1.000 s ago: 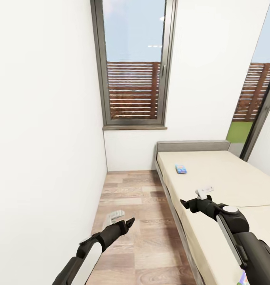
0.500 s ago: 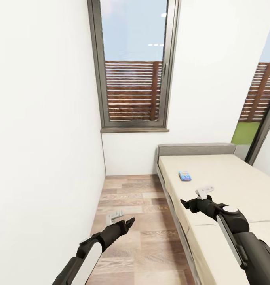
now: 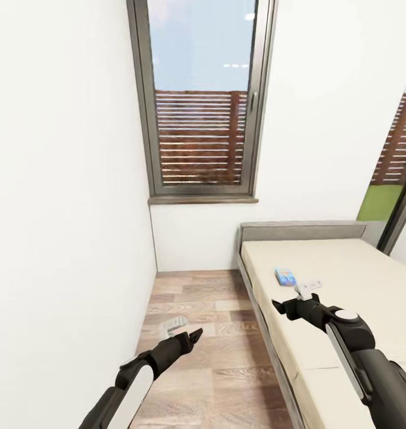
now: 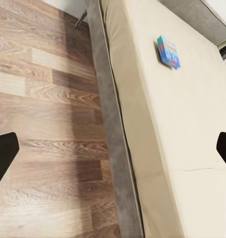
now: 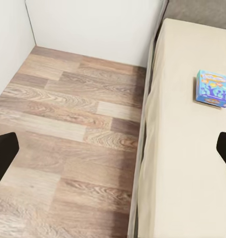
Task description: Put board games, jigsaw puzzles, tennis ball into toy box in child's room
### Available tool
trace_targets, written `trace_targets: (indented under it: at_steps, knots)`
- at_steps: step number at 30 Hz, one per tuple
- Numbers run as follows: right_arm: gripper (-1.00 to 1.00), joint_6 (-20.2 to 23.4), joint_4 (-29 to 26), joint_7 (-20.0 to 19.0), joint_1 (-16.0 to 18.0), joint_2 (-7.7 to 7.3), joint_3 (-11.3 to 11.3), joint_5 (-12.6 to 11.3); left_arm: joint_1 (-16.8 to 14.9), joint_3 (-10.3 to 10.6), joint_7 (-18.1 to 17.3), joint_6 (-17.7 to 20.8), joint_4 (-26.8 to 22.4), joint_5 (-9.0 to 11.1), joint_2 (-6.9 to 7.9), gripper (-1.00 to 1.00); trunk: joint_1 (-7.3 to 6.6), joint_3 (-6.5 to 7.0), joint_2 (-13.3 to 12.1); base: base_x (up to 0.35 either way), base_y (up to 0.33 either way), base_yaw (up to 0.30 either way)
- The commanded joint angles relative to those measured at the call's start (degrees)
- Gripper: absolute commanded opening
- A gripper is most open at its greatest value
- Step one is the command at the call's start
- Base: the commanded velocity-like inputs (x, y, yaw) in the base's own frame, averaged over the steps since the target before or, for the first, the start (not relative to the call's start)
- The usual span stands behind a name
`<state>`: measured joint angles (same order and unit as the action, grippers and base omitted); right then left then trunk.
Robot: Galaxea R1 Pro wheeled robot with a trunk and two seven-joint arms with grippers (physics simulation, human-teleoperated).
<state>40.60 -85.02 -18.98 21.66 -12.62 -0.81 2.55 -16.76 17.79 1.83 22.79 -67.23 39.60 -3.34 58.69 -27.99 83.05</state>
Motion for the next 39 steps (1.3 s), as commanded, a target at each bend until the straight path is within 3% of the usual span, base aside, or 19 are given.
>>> trace_targets:
  at_steps: [1,8,18,24,30,39]
  knots:
    - [1.0,0.22,-0.12,-0.2,0.05,-0.03,0.0,0.28,-0.03,-0.01,0.19,0.24,-0.03,0.48,0.0,1.0,0.03,-0.06,0.03,0.342,0.055,0.0]
    - [1.0,0.23,-0.55,-0.04,0.05,-0.1,0.11,0.19,-0.03,-0.02,0.2,0.24,0.05,0.46,0.0,1.0,0.03,-0.06,0.03,0.342,0.064,0.0]
    - [1.0,-0.07,-0.51,-0.48,-0.39,0.02,2.37,-2.51,-0.03,-0.04,0.2,0.24,0.07,0.39,0.0,1.0,0.03,-0.06,0.03,0.342,0.07,0.0]
    - [1.0,0.28,-0.4,-0.8,-0.53,-0.03,2.48,-3.59,-0.03,-0.04,0.2,0.24,0.08,0.39,0.0,1.0,0.03,-0.06,0.03,0.342,0.071,0.0]
    - [1.0,0.05,-0.35,-6.58,-0.56,-0.11,2.89,-4.28,-0.1,-0.04,0.2,0.24,0.08,0.39,0.0,1.0,0.03,-0.06,0.03,0.342,0.063,0.0]
    - [1.0,-0.49,-0.39,-8.16,-0.63,-0.57,3.08,-4.05,-0.12,-0.02,0.2,0.24,0.12,0.39,0.0,1.0,0.03,-0.06,0.03,0.342,0.003,0.0]
